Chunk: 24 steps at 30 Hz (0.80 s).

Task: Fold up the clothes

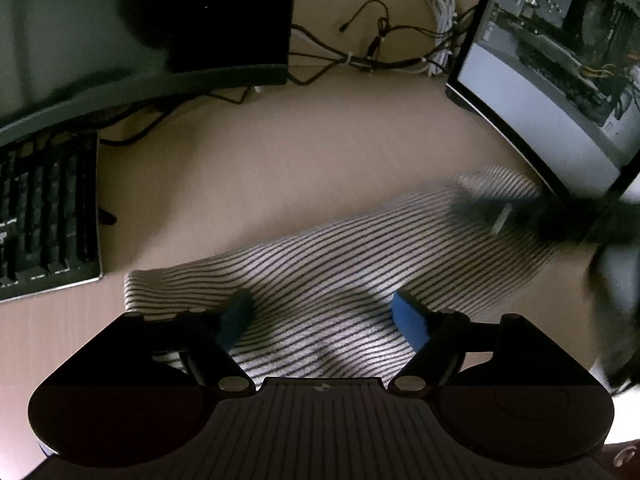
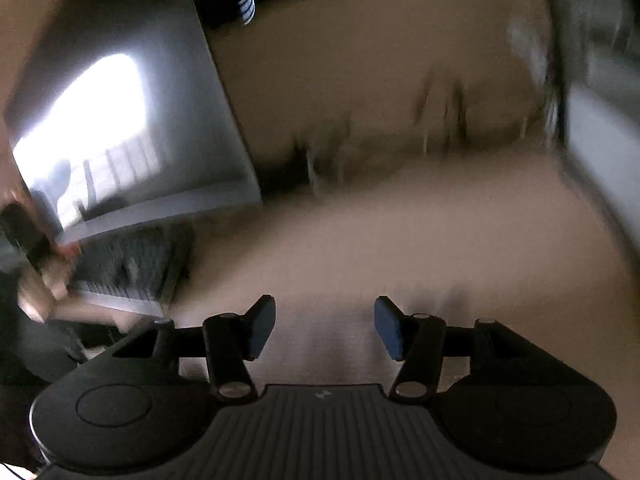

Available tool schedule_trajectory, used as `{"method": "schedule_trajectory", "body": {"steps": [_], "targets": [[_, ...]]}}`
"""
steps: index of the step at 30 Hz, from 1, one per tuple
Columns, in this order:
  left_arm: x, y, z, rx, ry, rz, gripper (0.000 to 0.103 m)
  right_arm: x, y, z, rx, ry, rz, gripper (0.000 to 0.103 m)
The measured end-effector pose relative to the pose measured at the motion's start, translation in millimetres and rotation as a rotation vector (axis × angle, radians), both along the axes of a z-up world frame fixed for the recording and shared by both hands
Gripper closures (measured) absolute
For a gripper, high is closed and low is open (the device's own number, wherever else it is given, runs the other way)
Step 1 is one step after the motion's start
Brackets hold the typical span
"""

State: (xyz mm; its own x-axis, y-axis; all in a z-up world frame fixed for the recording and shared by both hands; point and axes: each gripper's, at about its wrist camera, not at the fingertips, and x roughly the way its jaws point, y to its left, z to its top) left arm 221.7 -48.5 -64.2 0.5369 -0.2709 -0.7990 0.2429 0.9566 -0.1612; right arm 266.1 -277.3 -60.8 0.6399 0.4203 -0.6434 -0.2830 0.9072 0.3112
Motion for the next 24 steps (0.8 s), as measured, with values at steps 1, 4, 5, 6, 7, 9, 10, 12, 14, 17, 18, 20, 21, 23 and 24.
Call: {"method": "schedule_trajectory", "body": {"steps": [1, 4, 5, 6, 7, 9, 10, 12, 14, 17, 18, 20, 21, 23, 24], "targets": [[1.1, 1.2, 0.0, -0.006, 0.003, 0.004, 0.021, -3.9, 7.0, -9.1, -0.041, -0.003, 0.001, 0.048], [4.7, 4.0, -1.5, -0.016, 0.003, 0.017, 0.021, -21.7, 19.4, -14.9, -0.110, -0.031, 0.016, 0.048], [5.8, 4.5, -1.8, -0.019, 0.002, 0.021, 0.021, -25.3, 17.8, -14.7, -0.096, -0.022, 0.009, 0.048], [6.9, 5.2, -1.1, -0.022, 0.004, 0.029, 0.022, -27.8, 16.2, -15.1, -0.087, -0.019, 0.008, 0.048], [7.0, 5.3, 1.0, -0.020, 0.007, 0.038, 0.024, -29.1, 15.4, -15.5, -0.084, -0.020, 0.007, 0.048], [4.2, 4.4, 7.4, 0.002, 0.004, 0.054, 0.026, -27.7, 16.8, -16.1, -0.090, -0.027, 0.004, 0.047], [1.0, 4.1, 11.1, 0.017, -0.003, 0.056, 0.026, -25.4, 17.3, -16.3, -0.091, -0.027, -0.001, 0.047], [-7.1, 4.4, 19.1, 0.043, -0.021, 0.058, 0.026, -22.7, 18.5, -17.8, -0.096, -0.032, -0.007, 0.046], [-14.1, 6.3, 25.3, 0.051, -0.031, 0.058, 0.026, -20.8, 20.0, -19.5, -0.101, -0.039, -0.010, 0.045], [-19.0, 10.1, 25.8, 0.058, -0.028, 0.058, 0.026, -21.0, 21.6, -21.5, -0.112, -0.051, -0.010, 0.045], [-18.9, 11.4, 23.1, 0.061, -0.021, 0.059, 0.026, -21.7, 21.5, -21.4, -0.115, -0.054, -0.008, 0.045], [-17.9, 12.6, 17.0, 0.061, -0.006, 0.059, 0.026, -23.2, 19.7, -18.2, -0.114, -0.060, -0.007, 0.044], [-17.7, 12.6, 14.5, 0.062, -0.001, 0.056, 0.026, -24.0, 18.5, -16.0, -0.113, -0.063, -0.008, 0.044], [-17.7, 11.1, 11.6, 0.071, -0.003, 0.047, 0.024, -25.5, 16.0, -11.5, -0.110, -0.069, -0.008, 0.043], [-17.3, 11.0, 10.7, 0.070, -0.004, 0.044, 0.023, -27.4, 14.7, -8.0, -0.109, -0.074, -0.012, 0.041]]}}
